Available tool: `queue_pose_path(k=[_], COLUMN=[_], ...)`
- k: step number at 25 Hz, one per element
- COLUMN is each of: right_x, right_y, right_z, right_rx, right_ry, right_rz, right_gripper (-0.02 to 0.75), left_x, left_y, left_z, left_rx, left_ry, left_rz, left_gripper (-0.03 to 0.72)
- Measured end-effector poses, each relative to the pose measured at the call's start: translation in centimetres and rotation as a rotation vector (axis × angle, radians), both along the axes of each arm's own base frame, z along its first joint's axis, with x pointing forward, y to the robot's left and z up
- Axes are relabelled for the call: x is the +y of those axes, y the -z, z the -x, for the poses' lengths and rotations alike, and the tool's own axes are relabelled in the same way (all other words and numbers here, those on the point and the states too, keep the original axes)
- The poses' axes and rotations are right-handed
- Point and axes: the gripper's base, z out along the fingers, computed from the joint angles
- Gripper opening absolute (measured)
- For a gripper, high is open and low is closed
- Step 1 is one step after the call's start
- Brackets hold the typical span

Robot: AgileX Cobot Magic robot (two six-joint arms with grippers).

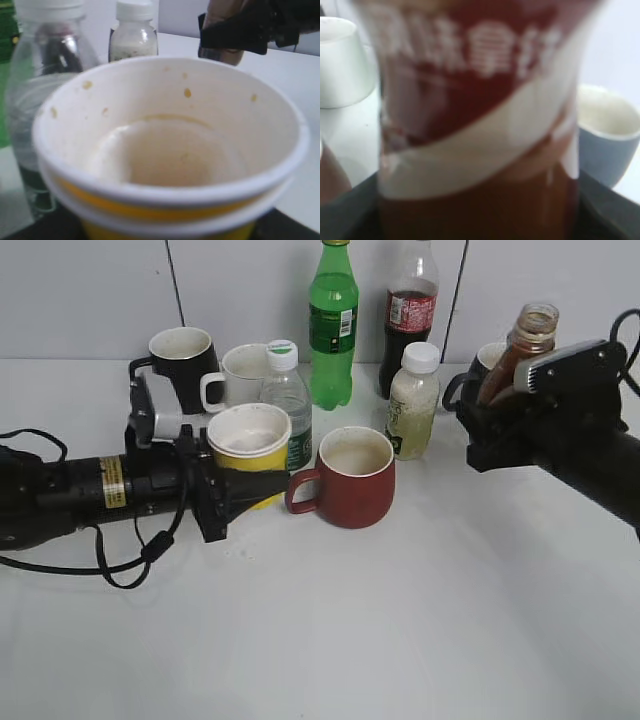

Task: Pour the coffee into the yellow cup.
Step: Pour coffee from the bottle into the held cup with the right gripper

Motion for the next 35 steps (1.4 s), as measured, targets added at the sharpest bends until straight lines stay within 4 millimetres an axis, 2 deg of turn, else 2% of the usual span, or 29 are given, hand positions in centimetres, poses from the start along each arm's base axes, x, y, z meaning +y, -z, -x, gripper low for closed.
queue_pose_path(k=[4, 8, 15, 20, 27, 35], right_x=[1.5, 4.2, 7.9, 8.9, 9.6, 9.8], right_y=[-2.1, -3.3, -4.8, -5.9, -5.5, -5.6], right_z=[0.1, -0.2, -0.9, -1.7, -2.1, -2.1], right_rx=[-0.024, -0.073, -0.162, -0.227, -0.283, -0.378], right_ry=[-0.078, -0.18, -0.314, -0.351, -0.441, -0.496], right_rz=[0.104, 0.219, 0.431, 0.5, 0.631, 0.778], right_gripper=[0.503, 0.503, 0.503, 0.503, 0.503, 0.503], left_x=[-1.0, -2.7, -3.0, -3.0, -3.2, -5.2], left_y=[0.0, 0.0, -0.7, -1.6, -2.7, -2.5], left_z=[0.5, 1.4, 1.6, 1.5, 1.6, 2.8], left_rx=[0.001, 0.004, -0.012, -0.034, -0.004, 0.004], left_ry=[0.033, 0.084, 0.093, 0.09, 0.08, 0.125], left_rz=[0.0, 0.002, 0.009, 0.014, 0.034, -0.029], left_gripper=[0.387, 0.387, 0.387, 0.387, 0.387, 0.386])
